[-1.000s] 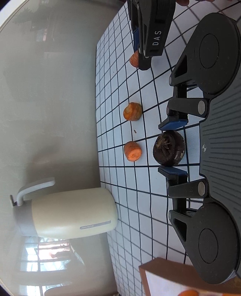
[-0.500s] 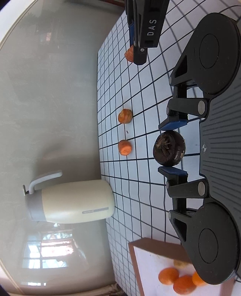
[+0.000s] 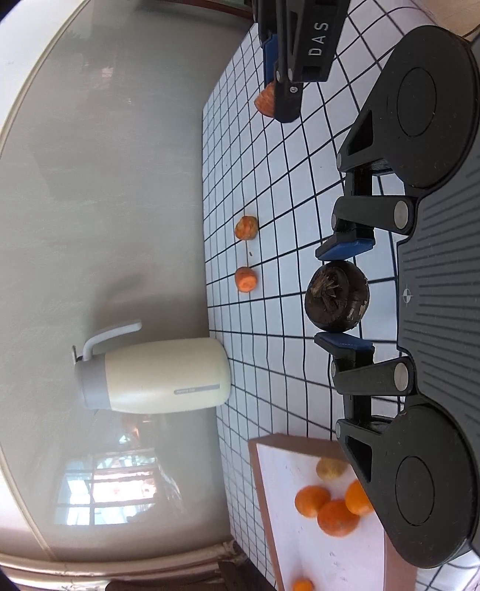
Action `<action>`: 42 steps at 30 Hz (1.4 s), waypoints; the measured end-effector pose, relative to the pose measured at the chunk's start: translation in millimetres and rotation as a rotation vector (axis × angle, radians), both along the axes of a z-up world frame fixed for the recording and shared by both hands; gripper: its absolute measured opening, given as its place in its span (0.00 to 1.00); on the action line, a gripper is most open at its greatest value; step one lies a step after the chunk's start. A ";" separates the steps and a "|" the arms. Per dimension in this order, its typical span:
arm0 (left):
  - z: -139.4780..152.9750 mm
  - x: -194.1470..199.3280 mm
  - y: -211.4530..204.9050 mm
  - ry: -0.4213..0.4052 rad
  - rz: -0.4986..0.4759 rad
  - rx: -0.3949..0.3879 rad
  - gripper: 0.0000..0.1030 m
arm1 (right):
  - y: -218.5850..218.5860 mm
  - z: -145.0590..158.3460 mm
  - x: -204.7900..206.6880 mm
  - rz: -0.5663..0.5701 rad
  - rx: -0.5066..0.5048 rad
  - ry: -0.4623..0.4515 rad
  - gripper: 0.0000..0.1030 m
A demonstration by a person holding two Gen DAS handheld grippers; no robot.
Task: Organize fruits
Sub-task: 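Carry the dark plum and carrot chunk over the white tray with both grippers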
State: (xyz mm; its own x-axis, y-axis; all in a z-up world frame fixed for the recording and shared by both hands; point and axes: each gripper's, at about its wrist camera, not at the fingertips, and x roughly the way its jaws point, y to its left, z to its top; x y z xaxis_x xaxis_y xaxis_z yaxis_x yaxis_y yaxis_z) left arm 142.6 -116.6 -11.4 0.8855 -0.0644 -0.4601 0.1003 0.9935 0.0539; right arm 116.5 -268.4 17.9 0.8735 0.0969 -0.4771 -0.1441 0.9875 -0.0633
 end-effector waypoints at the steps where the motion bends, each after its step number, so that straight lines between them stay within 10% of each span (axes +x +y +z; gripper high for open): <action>1: 2.2 -4.2 1.8 -0.008 0.003 0.002 0.41 | 1.8 0.9 -2.4 0.008 0.002 0.000 0.18; 42: 30.4 -64.5 198.1 -0.130 0.351 -0.001 0.41 | 194.1 17.5 3.6 0.410 0.010 -0.082 0.19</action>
